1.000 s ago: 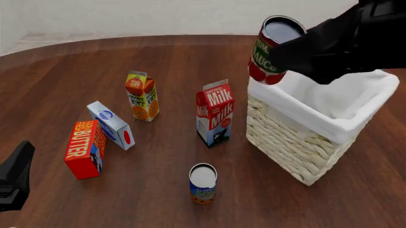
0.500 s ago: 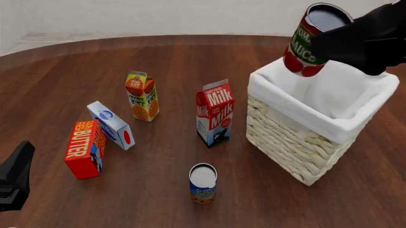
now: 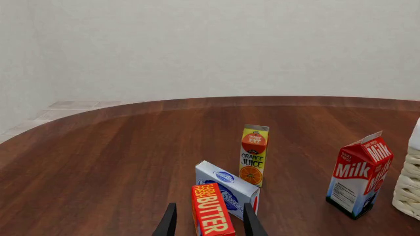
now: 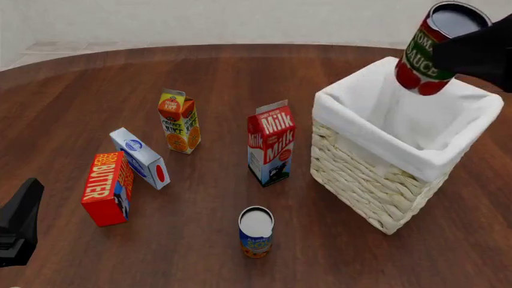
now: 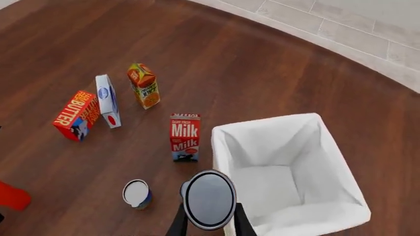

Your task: Pick up the tomato sauce, and put it in the basket.

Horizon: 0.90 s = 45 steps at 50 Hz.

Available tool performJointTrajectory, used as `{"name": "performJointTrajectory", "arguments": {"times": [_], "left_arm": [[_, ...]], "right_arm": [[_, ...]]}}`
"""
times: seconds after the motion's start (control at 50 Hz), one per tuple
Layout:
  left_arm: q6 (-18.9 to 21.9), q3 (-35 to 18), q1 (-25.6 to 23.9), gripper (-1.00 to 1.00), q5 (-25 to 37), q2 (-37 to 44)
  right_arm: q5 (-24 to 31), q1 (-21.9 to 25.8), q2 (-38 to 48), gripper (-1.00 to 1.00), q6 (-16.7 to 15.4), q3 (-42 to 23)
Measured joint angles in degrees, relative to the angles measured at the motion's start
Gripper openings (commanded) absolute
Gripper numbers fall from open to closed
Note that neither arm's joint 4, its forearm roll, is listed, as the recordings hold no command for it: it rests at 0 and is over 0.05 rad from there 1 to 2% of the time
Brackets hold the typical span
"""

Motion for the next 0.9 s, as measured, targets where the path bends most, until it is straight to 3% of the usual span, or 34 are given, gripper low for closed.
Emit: {"name": "performJointTrajectory", "arguments": {"times": [0.48, 0.9], "left_arm": [[0.0, 0.0, 0.0, 1.00, 0.0, 0.0], [0.0, 0.0, 0.0, 1.00, 0.0, 0.0]], "right_arm": [[0.8, -5.5, -1.0, -1.00, -0.4, 0.5], [-1.7, -9.3, 0.7, -1.00, -0.7, 1.3]]}}
